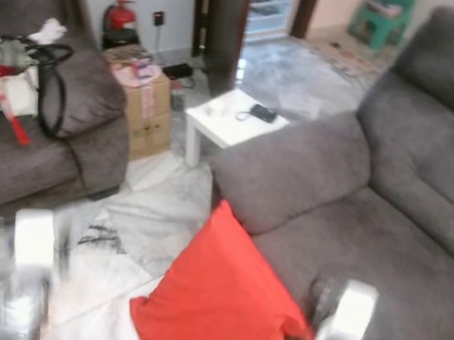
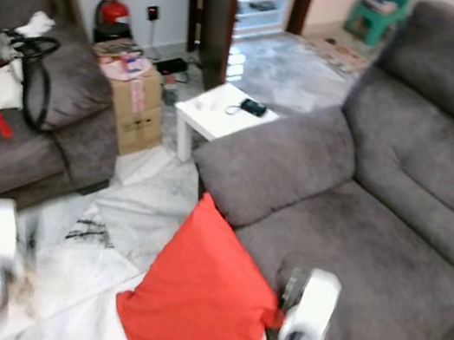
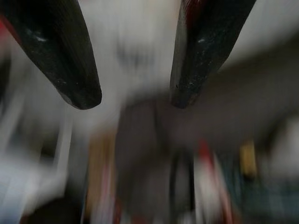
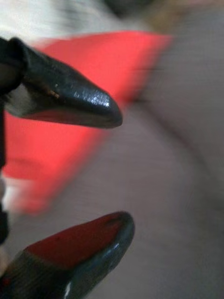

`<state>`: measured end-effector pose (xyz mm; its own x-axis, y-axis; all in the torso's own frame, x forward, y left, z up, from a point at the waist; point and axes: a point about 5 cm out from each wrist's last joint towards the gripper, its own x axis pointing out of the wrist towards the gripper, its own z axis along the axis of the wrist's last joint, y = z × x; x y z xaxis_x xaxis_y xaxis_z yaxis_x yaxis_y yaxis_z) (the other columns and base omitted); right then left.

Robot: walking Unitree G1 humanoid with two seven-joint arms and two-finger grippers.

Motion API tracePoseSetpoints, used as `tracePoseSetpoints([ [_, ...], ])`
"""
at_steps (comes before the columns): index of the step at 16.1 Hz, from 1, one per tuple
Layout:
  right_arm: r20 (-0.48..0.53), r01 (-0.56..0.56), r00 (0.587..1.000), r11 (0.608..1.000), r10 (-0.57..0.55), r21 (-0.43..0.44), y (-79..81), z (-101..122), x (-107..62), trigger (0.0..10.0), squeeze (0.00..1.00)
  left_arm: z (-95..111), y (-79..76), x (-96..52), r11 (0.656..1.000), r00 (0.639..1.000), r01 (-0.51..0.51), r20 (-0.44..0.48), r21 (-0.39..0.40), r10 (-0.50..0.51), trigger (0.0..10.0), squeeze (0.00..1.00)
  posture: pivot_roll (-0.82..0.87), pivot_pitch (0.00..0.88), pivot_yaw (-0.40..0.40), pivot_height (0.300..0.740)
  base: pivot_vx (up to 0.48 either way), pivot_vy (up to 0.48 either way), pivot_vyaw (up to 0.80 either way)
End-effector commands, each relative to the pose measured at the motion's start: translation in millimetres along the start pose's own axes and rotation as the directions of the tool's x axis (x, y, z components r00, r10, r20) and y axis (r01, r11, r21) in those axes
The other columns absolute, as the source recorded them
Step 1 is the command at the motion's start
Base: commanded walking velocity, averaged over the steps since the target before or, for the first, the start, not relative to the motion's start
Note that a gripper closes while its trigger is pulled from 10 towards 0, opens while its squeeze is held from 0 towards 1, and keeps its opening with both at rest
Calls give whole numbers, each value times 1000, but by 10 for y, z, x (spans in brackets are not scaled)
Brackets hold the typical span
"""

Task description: Move the pillow to the sofa from floor

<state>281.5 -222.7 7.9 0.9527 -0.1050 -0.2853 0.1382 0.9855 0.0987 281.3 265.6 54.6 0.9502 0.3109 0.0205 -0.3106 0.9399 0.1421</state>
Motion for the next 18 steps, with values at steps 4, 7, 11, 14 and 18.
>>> tracePoseSetpoints([
  [4,270,-24,963,1000,28,-15,91,640,191,10000,0,190,-202,51,995,990,85,107,55,-90,10000,0,-40,25,25,740,0,0,0],
  [7,279,-55,959,998,56,-11,142,586,152,10000,0,180,-280,-46,995,989,97,107,30,-99,10000,0,-16,22,14,740,0,0,0],
  [11,183,-10,983,1000,8,13,13,339,66,10000,0,67,-369,-183,993,991,119,66,-3,-119,10000,0,-38,21,22,740,0,0,0],
  [14,186,-6,983,1000,0,27,-5,415,115,10000,0,154,-559,-79,982,980,188,62,2,-188,10000,0,-74,36,33,740,0,0,0],
  [18,208,-27,978,999,20,32,109,510,178,10000,0,220,-681,-18,973,970,232,70,9,-232,10000,0,-74,15,45,740,0,0,0],
])
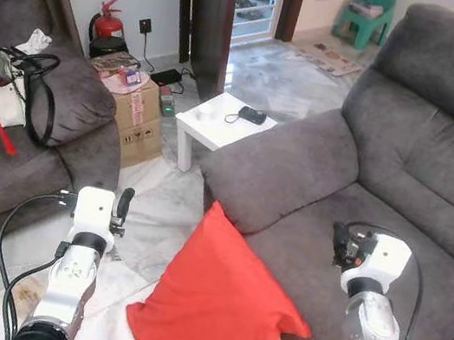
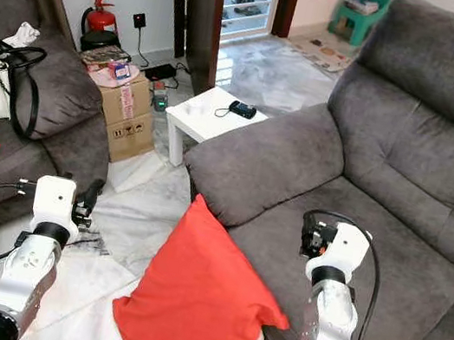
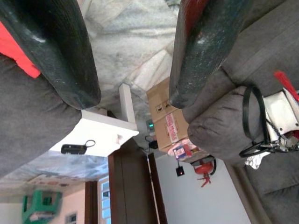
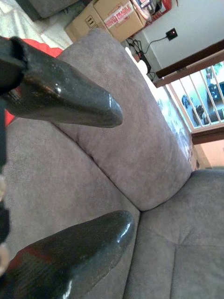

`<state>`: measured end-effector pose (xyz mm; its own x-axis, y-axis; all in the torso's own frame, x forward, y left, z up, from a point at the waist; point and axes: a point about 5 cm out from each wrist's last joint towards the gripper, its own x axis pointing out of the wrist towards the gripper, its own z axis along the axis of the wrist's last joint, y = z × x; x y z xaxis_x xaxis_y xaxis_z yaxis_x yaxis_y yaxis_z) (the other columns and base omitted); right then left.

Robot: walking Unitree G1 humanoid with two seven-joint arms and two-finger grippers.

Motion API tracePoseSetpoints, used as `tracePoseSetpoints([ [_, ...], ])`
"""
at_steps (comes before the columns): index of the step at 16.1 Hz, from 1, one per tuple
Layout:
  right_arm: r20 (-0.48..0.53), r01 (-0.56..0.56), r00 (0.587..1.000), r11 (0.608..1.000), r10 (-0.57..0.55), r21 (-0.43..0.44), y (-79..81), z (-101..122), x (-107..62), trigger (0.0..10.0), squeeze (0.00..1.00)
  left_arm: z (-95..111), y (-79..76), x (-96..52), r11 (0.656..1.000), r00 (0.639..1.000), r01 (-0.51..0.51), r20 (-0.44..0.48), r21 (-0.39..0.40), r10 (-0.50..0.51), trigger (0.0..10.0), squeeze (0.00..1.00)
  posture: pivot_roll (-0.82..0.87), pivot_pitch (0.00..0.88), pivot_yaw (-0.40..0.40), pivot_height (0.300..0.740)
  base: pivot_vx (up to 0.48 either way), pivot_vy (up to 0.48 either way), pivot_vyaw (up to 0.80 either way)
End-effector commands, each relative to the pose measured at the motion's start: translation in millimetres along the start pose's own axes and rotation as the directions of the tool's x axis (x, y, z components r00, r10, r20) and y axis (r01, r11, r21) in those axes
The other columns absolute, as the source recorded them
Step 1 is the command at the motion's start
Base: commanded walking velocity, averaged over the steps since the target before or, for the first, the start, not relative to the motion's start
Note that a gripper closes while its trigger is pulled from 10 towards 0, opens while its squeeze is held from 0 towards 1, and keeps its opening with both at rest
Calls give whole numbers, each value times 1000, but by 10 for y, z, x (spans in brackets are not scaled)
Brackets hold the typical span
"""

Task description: Move the pillow to the sofa from floor

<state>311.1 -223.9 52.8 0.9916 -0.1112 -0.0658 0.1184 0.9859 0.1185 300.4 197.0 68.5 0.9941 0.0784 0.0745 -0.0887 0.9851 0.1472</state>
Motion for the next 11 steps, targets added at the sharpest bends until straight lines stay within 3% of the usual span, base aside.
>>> tracePoseSetpoints([
  [1,-1,-2,1000,1000,2,19,40,4,19,10000,0,-23,-4,0,1000,1000,13,-17,6,-13,10000,0,-76,8,48,740,0,0,0],
  [5,20,-11,1000,1000,11,21,39,12,1,10000,0,42,39,11,1000,1000,-4,13,-2,4,10000,0,-43,0,35,740,0,0,0],
  [8,20,-43,999,999,42,10,152,56,71,10000,0,57,59,10,1000,1000,-8,16,-6,8,10000,0,-19,16,32,740,0,0,0],
  [11,15,-100,995,995,100,2,273,44,76,10000,0,27,101,-97,999,999,-45,10,-14,45,10000,0,23,48,-5,740,0,0,800],
])
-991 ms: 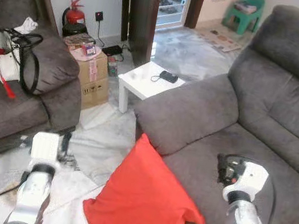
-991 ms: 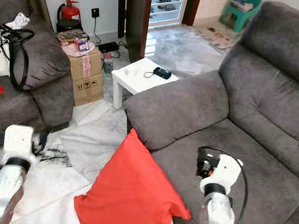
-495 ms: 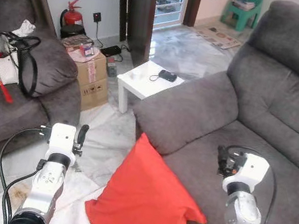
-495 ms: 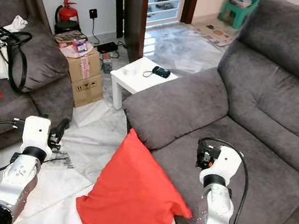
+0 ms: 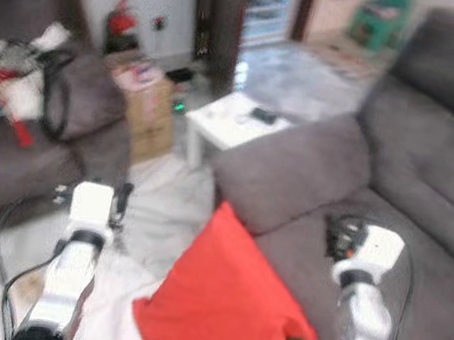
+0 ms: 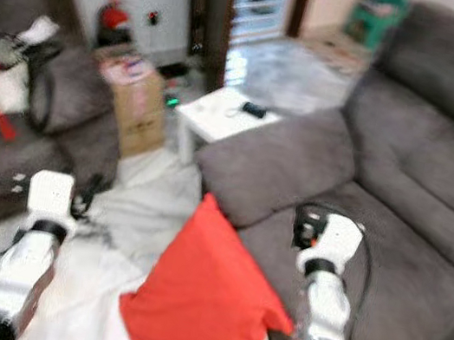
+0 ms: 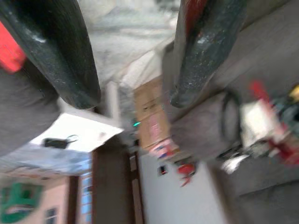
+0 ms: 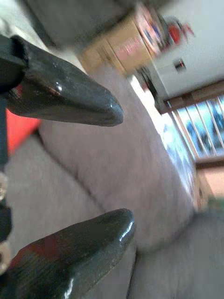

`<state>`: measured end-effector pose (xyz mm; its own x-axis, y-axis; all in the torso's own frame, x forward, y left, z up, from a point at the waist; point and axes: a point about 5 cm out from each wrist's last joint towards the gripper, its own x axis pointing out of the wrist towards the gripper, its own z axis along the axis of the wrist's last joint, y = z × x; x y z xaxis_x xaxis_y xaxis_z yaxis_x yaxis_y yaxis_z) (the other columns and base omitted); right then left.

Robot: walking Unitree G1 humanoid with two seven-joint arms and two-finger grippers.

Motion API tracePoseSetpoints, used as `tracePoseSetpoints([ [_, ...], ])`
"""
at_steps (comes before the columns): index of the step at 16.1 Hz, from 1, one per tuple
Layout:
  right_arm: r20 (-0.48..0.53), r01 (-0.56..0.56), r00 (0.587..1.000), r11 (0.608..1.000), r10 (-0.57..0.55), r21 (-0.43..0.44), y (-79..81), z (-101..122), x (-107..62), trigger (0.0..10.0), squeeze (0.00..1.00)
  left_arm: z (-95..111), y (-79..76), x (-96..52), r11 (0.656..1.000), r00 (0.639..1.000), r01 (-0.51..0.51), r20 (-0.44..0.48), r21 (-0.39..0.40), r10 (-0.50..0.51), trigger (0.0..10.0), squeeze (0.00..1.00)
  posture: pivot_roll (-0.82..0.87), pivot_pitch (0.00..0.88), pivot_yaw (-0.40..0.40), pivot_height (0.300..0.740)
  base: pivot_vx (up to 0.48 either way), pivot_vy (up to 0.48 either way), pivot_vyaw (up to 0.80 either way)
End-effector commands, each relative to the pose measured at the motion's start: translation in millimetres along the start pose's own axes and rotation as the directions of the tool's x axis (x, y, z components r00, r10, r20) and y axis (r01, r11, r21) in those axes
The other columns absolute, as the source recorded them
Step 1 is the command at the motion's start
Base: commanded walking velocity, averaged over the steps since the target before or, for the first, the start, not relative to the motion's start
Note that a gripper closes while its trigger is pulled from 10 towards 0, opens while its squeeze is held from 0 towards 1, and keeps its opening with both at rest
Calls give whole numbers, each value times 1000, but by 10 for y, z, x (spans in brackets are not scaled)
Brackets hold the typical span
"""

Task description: Move the pillow to the sofa from floor

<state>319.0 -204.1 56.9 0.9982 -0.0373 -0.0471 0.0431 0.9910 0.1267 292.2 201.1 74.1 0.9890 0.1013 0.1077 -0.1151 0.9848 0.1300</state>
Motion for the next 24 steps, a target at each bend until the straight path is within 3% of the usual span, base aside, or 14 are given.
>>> tracePoseSetpoints([
  [1,0,-35,999,999,35,-7,81,10,23,10000,0,-44,59,-56,1000,999,-27,-25,2,27,10000,0,23,58,-13,740,0,0,800],
  [5,-7,-67,998,998,67,-7,133,4,28,10000,0,-57,43,-121,999,999,-34,-32,-10,34,10000,0,14,83,-27,740,0,0,520],
  [12,19,-52,998,998,52,-25,108,38,19,10000,0,11,-96,-5,1000,999,19,-27,-14,-19,10000,0,-21,89,1,740,0,0,79],
  [15,18,-43,999,999,42,18,93,28,8,10000,0,-7,-97,-35,1000,999,16,-32,-17,-17,10000,0,-17,95,-5,740,0,-315,533],
  [24,-5,-63,998,998,63,-9,119,11,13,10000,0,-14,-87,-61,1000,999,0,-32,-19,0,10000,0,-21,106,-17,740,0,-97,0],
])
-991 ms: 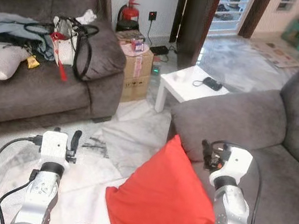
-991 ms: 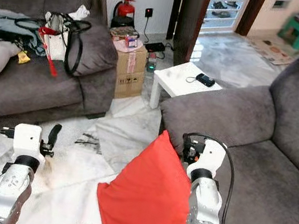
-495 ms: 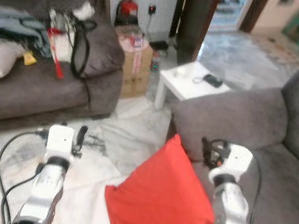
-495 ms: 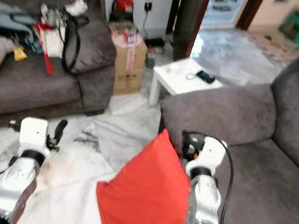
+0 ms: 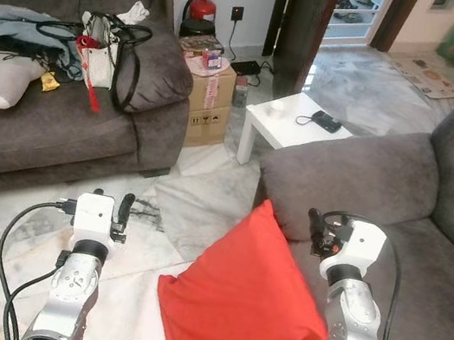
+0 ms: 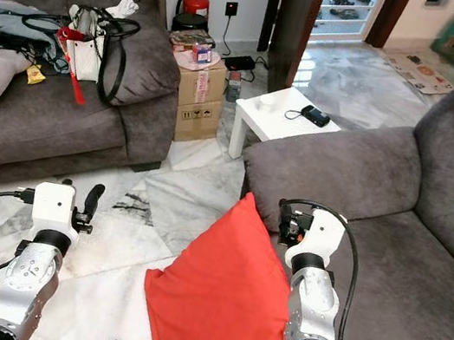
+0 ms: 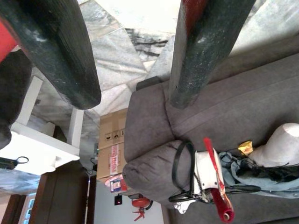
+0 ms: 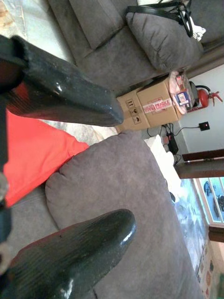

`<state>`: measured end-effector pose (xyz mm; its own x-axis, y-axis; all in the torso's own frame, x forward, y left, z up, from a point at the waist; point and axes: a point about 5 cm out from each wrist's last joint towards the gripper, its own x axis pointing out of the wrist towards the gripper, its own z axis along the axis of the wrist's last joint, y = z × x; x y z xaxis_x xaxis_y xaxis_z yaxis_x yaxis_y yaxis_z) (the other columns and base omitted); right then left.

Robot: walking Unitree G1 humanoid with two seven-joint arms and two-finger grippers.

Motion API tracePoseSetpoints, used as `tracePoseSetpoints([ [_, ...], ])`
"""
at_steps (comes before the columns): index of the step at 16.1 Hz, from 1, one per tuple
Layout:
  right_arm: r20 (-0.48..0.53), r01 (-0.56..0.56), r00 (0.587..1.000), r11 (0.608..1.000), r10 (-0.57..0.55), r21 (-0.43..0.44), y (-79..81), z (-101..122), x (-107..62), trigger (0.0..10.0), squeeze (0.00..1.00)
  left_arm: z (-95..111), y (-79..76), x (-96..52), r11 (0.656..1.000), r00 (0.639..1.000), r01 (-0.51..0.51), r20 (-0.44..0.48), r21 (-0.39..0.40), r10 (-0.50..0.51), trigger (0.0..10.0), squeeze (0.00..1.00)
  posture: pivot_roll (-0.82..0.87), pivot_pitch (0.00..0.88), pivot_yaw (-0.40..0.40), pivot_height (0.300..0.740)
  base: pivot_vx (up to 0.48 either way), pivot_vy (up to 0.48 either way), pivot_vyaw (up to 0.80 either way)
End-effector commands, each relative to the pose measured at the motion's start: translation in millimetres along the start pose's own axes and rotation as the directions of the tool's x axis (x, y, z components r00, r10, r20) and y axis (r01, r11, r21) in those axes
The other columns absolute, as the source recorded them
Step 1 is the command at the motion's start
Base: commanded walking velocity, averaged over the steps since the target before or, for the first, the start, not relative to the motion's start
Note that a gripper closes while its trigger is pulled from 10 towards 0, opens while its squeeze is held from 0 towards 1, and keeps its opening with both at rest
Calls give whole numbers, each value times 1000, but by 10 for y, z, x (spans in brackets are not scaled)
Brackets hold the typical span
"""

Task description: Move the pillow to the sofa from floor

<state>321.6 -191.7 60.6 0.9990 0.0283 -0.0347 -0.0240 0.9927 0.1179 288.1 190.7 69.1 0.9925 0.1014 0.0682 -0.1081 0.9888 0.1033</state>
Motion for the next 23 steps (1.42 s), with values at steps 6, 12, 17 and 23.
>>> tracePoseSetpoints([
  [6,-13,1,1000,1000,0,8,-5,-11,-4,10000,0,4,-16,-8,1000,1000,3,-4,-13,-3,10000,0,-24,107,-20,740,0,-102,0],
  [12,-11,-4,1000,1000,4,0,-6,1,3,10000,0,35,-7,-3,1000,1000,-3,14,8,3,10000,0,-25,110,-22,740,0,-290,0],
  [17,-9,-2,1000,1000,2,4,-8,10,10,10000,0,47,-20,7,1000,1000,-1,17,-10,1,10000,0,-27,108,-24,740,0,-74,0],
  [23,-12,0,1000,1000,0,9,-15,9,9,10000,0,69,-47,3,1000,1000,15,28,-23,-14,10000,0,-28,110,-24,740,0,0,0],
])
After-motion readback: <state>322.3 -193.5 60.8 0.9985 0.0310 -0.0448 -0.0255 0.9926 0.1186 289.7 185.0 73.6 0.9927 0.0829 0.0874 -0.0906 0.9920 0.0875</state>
